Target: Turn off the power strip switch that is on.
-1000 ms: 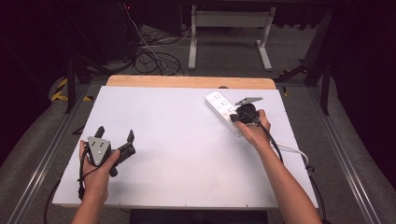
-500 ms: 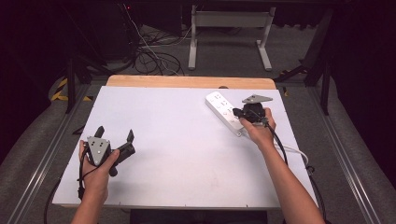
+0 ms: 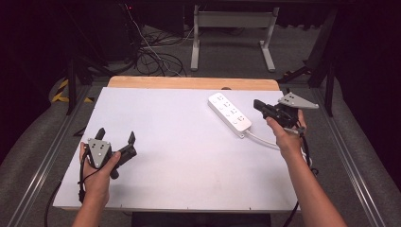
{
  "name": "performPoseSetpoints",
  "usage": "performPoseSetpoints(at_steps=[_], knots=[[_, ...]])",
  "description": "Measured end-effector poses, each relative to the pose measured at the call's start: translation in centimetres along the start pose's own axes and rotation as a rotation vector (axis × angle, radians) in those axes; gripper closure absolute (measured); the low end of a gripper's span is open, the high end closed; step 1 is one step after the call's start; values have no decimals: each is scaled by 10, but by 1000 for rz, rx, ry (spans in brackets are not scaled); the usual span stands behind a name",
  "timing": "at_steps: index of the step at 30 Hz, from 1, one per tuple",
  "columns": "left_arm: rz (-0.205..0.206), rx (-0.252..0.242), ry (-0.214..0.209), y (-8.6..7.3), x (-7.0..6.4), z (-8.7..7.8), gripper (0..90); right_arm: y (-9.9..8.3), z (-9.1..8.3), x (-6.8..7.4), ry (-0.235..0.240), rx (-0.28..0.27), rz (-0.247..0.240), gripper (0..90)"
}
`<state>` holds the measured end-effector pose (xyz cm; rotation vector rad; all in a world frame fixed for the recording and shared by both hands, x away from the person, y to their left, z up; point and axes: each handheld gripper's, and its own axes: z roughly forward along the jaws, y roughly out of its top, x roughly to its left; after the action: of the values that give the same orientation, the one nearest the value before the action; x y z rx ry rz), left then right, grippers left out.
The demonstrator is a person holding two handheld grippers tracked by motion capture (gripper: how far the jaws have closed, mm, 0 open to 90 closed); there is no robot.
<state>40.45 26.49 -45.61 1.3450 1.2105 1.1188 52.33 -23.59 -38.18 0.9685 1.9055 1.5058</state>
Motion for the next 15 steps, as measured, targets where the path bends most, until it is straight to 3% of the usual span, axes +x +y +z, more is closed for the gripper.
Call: performPoseSetpoints(at_steps=[8, 15], knots=[[-3, -1, -1, 0, 0, 0, 44, -9, -43, 16, 37, -120, -17, 900], [-3, 0, -6, 1, -1, 0, 44, -30, -68, 35, 69, -199, -93, 900]])
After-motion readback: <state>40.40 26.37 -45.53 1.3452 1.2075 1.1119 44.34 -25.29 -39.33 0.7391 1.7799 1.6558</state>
